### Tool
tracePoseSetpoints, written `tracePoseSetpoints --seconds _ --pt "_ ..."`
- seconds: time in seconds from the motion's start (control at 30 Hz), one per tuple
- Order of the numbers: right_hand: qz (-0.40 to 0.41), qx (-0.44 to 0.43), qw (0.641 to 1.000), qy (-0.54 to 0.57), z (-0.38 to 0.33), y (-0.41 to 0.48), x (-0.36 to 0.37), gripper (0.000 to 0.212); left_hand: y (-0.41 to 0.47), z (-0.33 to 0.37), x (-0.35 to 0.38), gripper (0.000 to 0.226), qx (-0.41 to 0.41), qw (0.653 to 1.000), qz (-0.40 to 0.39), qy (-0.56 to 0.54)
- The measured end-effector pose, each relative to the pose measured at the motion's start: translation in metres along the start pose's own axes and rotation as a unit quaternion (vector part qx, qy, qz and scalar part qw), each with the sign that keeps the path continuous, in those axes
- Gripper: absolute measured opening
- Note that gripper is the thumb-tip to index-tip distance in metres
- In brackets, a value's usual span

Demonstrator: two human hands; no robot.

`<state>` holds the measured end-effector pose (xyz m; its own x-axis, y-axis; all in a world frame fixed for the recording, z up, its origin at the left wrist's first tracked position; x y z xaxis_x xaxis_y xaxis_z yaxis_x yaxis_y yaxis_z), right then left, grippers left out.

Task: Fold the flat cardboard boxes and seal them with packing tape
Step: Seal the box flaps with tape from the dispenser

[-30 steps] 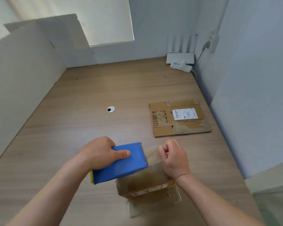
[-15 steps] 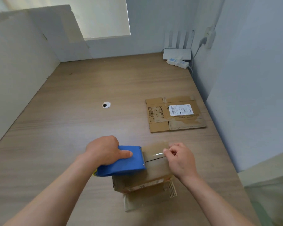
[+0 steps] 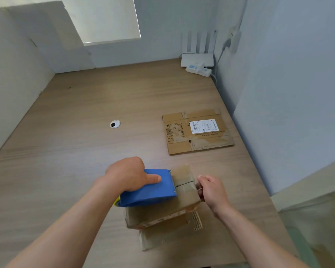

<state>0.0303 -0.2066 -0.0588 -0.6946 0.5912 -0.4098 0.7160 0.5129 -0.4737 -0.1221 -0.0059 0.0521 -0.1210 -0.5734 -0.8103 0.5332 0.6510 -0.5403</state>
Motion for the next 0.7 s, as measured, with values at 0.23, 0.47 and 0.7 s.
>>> tracePoseSetpoints --seconds 0.23,0.47,0.7 --pt "-0.022 0.001 0.985 -0.169 -0.002 0.004 0.013 0.037 0.003 0.000 0.000 0.064 -0.006 1.000 0.002 -0.002" --pt "0.059 -0.060 0.972 -0.219 -0.031 -0.015 -0.001 0.054 0.002 0.001 0.000 0.064 -0.009 1.000 -0.007 -0.009" --pt "-0.006 -0.092 0.961 -0.260 -0.030 -0.003 0.036 0.055 -0.003 0.001 -0.001 0.061 0.003 1.000 -0.005 -0.018"
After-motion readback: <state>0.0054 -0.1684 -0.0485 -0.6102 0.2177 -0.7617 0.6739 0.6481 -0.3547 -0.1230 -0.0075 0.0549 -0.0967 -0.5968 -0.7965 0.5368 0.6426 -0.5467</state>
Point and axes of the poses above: each hand's wrist, its own y-axis towards the middle knuckle, its own x-axis out of the palm, z = x × y, the point moved 6 cm from there along y, towards the middle knuckle, and after that the axes turned 15 degrees about -y, right-handed, at the moved point
